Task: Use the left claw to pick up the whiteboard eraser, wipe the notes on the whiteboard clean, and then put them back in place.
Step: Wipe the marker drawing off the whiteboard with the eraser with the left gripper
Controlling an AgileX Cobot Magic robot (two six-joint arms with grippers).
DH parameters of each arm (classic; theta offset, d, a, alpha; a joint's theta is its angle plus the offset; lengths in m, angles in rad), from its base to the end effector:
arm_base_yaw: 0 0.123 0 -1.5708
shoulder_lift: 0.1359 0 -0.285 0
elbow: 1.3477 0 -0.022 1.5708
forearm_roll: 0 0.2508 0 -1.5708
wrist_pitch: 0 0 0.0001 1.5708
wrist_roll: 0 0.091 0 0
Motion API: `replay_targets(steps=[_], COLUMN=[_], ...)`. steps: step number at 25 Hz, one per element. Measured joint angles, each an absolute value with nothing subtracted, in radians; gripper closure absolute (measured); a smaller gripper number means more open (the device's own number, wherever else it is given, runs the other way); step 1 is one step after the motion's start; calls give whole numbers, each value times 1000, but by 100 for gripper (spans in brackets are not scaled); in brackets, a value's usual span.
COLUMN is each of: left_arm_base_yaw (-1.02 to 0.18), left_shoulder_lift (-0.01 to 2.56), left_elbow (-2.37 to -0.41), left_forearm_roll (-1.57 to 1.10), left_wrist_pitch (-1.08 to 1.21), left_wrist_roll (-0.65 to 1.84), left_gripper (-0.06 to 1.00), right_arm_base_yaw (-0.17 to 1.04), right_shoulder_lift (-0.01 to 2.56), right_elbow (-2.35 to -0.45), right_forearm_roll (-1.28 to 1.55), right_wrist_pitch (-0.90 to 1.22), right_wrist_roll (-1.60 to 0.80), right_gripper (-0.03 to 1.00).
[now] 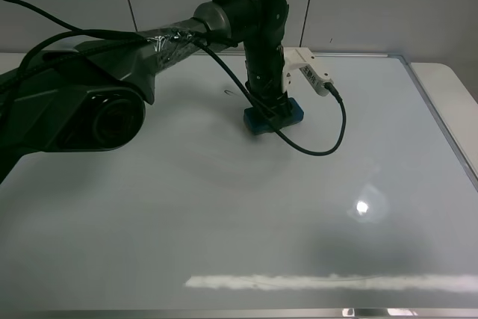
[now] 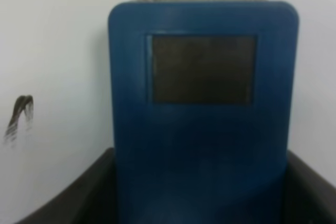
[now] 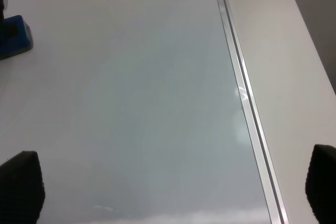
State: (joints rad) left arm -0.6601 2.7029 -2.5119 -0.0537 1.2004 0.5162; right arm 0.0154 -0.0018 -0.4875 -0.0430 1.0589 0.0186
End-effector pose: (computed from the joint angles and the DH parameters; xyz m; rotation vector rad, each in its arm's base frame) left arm 0.4298 -0.3394 0.1162 1.5814 2.4043 -0.1033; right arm -0.0036 -0.0035 0.2740 0.0050 2.0526 -0.0304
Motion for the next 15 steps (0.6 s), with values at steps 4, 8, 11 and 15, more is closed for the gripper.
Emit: replay_targets(steps=[4,8,11,15], left_arm_base_yaw=[-599,-527,-476,-404], left_shoulder_lift=[2714,2721,2725,2726], left_elbow=[-2521,-2523,-2524,-2524], left_forearm_roll=[-82,-106,-112,-95], left_wrist_pitch=[1187,1154,1131,1099], left_wrist_roll=[532,551,568,569], left_gripper=[39,39,39,39], right_arm_base_yaw=[15,15,15,15], right_shoulder_lift=[-2,-2,-2,-2], right_elbow=[-487,-487,-487,-487], right_forearm_roll=[-43,-43,-43,-43], right_wrist_pitch=[1059,1059,1059,1059], right_wrist_roll=[19,19,19,19], right_gripper=[-3,-3,-3,-3])
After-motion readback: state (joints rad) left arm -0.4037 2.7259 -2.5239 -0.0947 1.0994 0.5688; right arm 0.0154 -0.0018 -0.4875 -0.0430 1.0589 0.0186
